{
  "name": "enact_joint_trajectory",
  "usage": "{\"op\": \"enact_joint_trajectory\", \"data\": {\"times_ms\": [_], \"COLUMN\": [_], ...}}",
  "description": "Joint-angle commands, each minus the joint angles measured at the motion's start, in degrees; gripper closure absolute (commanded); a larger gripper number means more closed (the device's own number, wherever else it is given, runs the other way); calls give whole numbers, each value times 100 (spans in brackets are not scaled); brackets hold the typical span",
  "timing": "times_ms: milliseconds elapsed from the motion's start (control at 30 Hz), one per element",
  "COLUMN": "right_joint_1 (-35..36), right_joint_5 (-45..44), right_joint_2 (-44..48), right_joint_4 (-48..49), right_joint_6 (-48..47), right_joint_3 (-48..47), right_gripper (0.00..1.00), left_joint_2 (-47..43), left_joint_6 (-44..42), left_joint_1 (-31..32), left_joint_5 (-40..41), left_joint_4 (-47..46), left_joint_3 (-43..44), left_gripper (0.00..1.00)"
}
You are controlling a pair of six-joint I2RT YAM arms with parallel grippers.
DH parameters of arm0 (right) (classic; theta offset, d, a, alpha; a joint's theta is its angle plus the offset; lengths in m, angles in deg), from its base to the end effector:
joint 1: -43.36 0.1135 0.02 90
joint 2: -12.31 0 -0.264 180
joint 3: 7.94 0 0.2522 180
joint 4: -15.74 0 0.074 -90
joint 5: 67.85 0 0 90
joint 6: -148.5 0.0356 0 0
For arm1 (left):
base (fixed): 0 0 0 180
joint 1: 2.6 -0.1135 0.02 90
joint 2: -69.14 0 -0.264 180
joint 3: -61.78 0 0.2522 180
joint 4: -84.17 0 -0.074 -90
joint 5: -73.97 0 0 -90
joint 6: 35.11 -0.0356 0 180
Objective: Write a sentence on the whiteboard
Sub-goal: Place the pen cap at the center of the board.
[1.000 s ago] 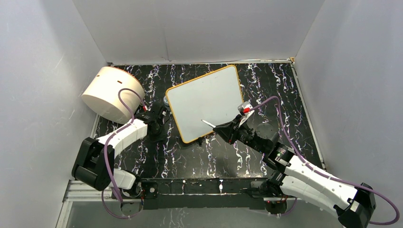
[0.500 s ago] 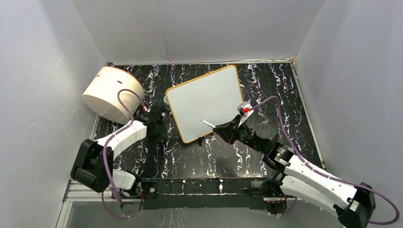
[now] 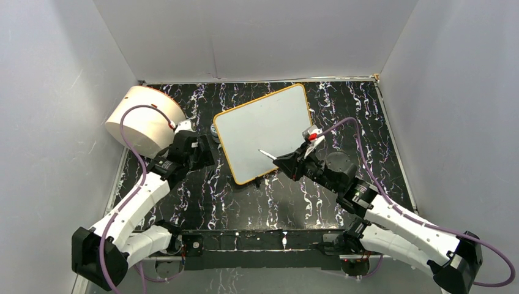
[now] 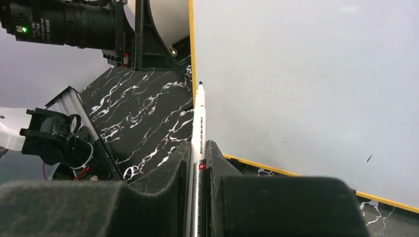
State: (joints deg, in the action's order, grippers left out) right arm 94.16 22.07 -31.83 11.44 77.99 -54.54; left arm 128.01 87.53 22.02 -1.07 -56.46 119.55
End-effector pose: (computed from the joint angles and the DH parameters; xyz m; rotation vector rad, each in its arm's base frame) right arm 0.1214 0.1488 0.3047 -0.4541 1.6245 0.9393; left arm 0.2021 -0.0825 0.2643 -0.2940 2.2403 -0.2386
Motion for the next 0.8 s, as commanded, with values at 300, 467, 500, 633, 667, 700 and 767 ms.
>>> {"op": "enact_joint_trajectory", "data": {"times_ms": [300, 467, 500, 633, 667, 700, 767], "right_joint_1": [14, 10, 15, 9, 8, 10, 16], "right_joint_5": [-261, -247, -243, -198, -191, -193, -165], "right_joint_2": [-95, -106, -117, -186, -198, -221, -250], "right_joint_4": [-265, -294, -287, -251, -251, -251, -251], "right_joint_6": [-408, -439, -438, -472, -493, -510, -539], "right_joint_3": [-782, -820, -820, -850, -861, -878, -910], "right_gripper": [100, 100, 100, 100, 100, 100, 100], "left_joint_2": [95, 313, 409, 809, 898, 981, 1181], "left_joint_6": [-1077, -873, -866, -748, -718, -709, -779], "left_joint_1": [-559, -1148, -1210, -1552, -1613, -1663, -1732], "left_joint_5": [-1154, -2693, -2885, -3820, -4072, -4293, -4654], "left_joint_4": [-1820, -2511, -2531, -2993, -3108, -3241, -3238], "left_joint_3": [1047, 1185, 1215, 1310, 1303, 1308, 1397], "left_gripper": [15, 15, 16, 19, 20, 21, 23]}}
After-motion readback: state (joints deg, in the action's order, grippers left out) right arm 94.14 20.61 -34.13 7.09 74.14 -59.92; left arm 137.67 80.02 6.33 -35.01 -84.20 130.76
